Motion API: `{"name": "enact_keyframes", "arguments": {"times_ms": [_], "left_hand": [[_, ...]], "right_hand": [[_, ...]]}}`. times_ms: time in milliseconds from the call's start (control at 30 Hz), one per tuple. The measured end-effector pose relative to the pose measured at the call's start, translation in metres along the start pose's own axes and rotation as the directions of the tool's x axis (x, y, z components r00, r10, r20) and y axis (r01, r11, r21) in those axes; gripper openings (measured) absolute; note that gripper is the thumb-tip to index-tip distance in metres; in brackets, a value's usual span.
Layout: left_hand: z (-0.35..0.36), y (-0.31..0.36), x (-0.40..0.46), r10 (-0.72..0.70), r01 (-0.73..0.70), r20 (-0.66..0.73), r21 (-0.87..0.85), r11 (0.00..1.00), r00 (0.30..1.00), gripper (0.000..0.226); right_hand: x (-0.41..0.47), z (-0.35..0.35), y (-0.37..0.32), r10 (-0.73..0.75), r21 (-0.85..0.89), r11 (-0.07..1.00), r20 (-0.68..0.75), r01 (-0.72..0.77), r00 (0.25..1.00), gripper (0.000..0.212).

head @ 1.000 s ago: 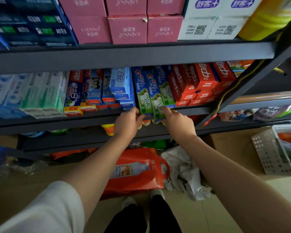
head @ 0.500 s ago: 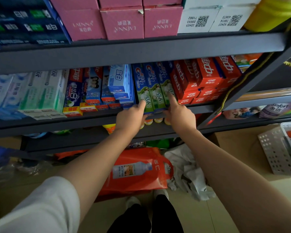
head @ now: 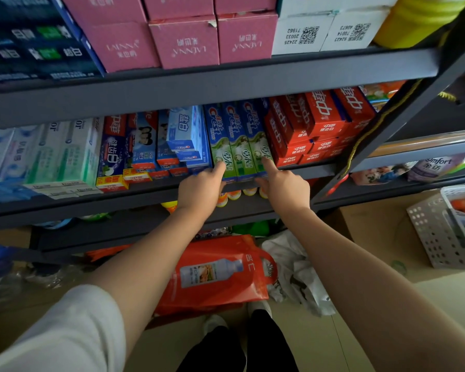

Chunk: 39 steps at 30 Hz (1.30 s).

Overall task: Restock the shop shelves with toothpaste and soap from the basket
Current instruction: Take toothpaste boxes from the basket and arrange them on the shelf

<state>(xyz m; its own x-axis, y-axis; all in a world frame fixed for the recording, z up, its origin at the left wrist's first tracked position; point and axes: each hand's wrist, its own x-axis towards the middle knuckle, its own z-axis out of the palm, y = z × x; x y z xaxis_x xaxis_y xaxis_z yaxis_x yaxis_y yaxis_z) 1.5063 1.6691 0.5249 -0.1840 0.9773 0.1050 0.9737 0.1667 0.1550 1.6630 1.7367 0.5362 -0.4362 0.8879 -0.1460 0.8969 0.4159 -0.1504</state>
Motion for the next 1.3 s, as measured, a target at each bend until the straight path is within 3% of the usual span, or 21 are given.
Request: {"name": "enact_keyframes", "arguments": {"times_ms": [200,300,367,467,533,600,767,1000,1067,1167,1300], "left_hand": [[0.01,0.0,-0.005,-0.024,0.028,-0.045,0.083,0.996,0.999,0.036],[0.008,0.008,-0.022,-0.036,0.029,-0.093,-0.08,0.996,0.995,0.042],[0.001,0.02,-0.037,0.021,-0.035,-0.092,-0.162,0.986,0.996,0.033],[-0.007,0.046,-0.061,0.142,-0.11,0.176,-0.178,0.978,0.974,0.028],[-0.006,0.068,-0.075,0.192,-0.155,0.4,-0.124,0.98,0.896,0.03],[-0.001,0.098,-0.087,0.235,-0.237,0.513,-0.063,0.97,0.826,0.028],[0.018,0.188,-0.101,0.275,-0.416,0.648,0.07,0.907,0.71,0.025],[0.027,0.355,-0.105,0.334,-0.56,0.696,0.117,0.821,0.635,0.032],[0.032,0.396,-0.103,0.318,-0.511,0.708,0.071,0.857,0.63,0.032],[0.042,0.446,-0.095,0.252,-0.288,0.683,-0.063,0.956,0.685,0.032],[0.062,0.501,-0.069,0.214,-0.091,0.669,-0.215,0.972,0.712,0.032]], "right_hand": [[0.003,0.01,-0.008,0.06,0.094,0.994,-0.056,-0.054,0.997,0.037],[-0.015,0.014,0.001,0.067,0.154,0.986,-0.062,-0.057,0.996,0.052],[-0.039,0.021,0.013,0.045,0.2,0.979,-0.083,-0.027,0.996,0.055],[-0.076,0.032,0.044,0.013,0.211,0.977,0.071,-0.028,0.997,0.048],[-0.099,0.035,0.073,-0.009,0.222,0.973,0.281,-0.056,0.96,0.05],[-0.125,0.029,0.107,0.015,0.23,0.967,0.383,-0.111,0.924,0.048],[-0.195,0.004,0.205,0.146,0.244,0.945,0.283,-0.219,0.948,0.041],[-0.294,-0.034,0.366,0.287,0.148,0.933,0.247,-0.329,0.925,0.043],[-0.313,-0.045,0.407,0.339,0.182,0.907,0.22,-0.38,0.915,0.042],[-0.325,-0.056,0.458,0.42,0.277,0.846,0.178,-0.455,0.89,0.038],[-0.313,-0.059,0.513,0.514,0.365,0.756,0.184,-0.544,0.838,0.037]]}}
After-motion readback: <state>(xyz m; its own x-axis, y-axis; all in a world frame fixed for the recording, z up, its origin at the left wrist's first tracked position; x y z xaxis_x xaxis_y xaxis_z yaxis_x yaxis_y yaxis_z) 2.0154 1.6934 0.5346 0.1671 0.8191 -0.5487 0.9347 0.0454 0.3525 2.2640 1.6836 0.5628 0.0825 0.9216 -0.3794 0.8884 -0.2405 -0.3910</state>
